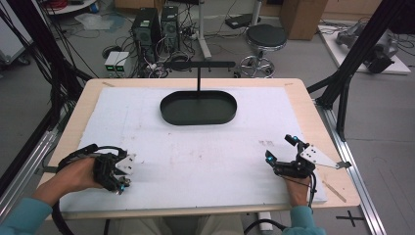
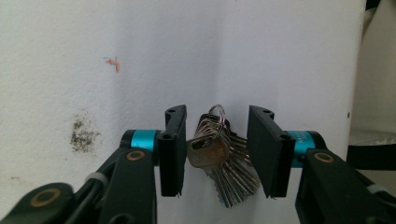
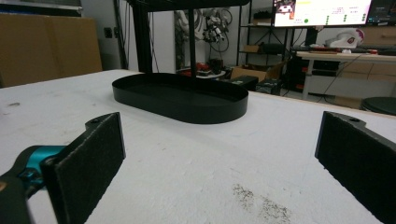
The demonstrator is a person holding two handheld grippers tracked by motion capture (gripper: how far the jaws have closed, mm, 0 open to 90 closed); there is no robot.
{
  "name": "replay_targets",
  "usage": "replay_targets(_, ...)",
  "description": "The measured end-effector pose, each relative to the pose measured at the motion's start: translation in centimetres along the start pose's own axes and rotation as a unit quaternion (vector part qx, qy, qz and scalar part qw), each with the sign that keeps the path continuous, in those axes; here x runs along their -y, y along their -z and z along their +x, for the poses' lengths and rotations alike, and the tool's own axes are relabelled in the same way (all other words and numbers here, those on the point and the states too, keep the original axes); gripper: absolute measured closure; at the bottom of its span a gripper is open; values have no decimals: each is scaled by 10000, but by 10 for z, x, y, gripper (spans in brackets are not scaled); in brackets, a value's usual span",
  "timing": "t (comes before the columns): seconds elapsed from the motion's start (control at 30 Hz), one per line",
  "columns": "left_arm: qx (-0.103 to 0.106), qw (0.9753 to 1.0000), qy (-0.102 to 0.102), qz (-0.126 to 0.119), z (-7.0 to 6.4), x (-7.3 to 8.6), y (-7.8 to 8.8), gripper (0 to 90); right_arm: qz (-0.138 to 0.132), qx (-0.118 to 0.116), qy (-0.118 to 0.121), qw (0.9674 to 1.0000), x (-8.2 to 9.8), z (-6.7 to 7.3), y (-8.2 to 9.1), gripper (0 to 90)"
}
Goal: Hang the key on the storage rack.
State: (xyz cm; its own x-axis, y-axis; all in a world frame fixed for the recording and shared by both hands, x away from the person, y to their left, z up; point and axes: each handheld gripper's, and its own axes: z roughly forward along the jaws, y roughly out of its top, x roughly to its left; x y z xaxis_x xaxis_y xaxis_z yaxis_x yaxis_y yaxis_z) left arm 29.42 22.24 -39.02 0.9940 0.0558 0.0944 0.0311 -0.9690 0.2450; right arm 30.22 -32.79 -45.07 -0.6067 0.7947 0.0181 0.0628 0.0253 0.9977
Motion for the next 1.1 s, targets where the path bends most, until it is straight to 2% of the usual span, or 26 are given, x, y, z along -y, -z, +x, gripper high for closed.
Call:
replay_targets(0.2,-13,10000,-62,68,-1,-1,-1,637,-5,3,11,10000,0,0,0,7)
replay_targets(0.23,-22,9999,-140,98,-1,-1,-2,640,-4,2,8,10000,0,0,0,7)
replay_targets(0.4,-5,9998,-159,109,-1,-1,-2,680,-4,1,8,10000,0,0,0,7)
replay_targets(1.1,12,9996,-109,278,-1,-2,-7,794,-5,6,5,10000,0,0,0,7)
